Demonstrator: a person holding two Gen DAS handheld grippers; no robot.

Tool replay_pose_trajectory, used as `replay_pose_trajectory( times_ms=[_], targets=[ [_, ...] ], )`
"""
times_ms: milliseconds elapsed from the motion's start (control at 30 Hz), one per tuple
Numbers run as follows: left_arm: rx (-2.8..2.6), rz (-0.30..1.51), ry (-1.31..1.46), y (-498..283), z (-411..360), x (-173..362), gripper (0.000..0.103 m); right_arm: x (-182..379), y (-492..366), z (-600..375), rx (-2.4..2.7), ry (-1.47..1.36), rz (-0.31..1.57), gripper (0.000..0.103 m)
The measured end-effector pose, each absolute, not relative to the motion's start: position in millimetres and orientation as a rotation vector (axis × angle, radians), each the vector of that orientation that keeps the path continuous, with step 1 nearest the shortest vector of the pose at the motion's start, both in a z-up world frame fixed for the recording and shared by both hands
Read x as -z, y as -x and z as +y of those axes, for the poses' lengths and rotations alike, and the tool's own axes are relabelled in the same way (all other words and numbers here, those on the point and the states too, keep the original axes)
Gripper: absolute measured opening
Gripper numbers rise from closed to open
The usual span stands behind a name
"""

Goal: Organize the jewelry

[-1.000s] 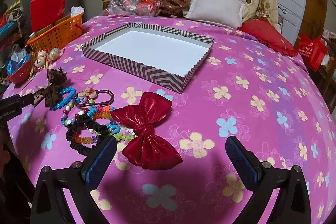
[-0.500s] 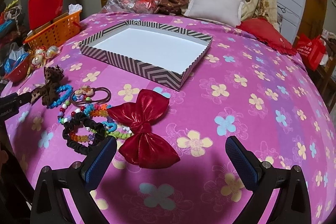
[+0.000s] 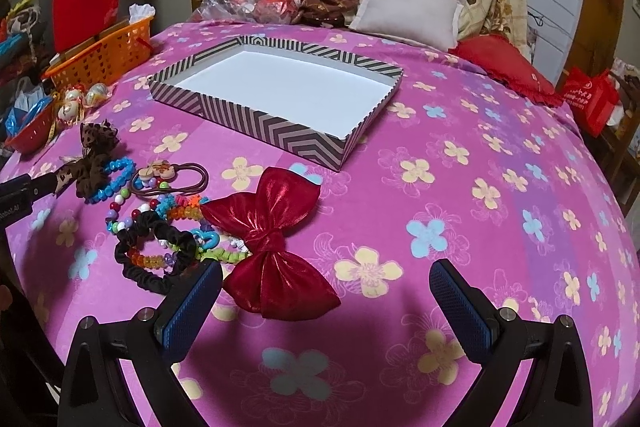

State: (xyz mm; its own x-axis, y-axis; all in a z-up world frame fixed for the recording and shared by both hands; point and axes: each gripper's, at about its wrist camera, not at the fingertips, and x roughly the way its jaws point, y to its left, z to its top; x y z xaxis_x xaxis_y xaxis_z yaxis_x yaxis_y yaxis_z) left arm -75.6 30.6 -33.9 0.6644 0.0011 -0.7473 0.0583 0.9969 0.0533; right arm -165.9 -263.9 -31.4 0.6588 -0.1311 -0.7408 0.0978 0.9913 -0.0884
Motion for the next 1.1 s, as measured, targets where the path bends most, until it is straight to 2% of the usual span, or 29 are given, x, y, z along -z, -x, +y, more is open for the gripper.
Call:
replay_pose_trajectory(
  times_ms=[600,867,900,1033,1100],
  targets=[
    [0.032,0.849,-0.072,75.1,31.9,35.9,0.061,35.7,164.0,-261.7,0.136,0.061,0.863,0.102],
    [0.040,0.895,-0.009,66.1,43.4,35.6,0.061,32.4,159.2,-276.5,0.096,-0.021,0.886,0.102],
    [0.042,0.902,-0.002,63.8,44.9,34.7,0.061,32.2,156.9,-278.3,0.094,-0.021,0.890,0.102],
    [0.074,0.937,-0.004,52.7,47.2,33.2,0.061,37.7,145.1,-280.1,0.017,-0.076,0.938,0.084],
    [0.081,0.946,0.005,48.0,49.5,32.4,0.061,45.2,137.7,-278.3,-0.015,-0.083,0.970,0.083]
  ],
)
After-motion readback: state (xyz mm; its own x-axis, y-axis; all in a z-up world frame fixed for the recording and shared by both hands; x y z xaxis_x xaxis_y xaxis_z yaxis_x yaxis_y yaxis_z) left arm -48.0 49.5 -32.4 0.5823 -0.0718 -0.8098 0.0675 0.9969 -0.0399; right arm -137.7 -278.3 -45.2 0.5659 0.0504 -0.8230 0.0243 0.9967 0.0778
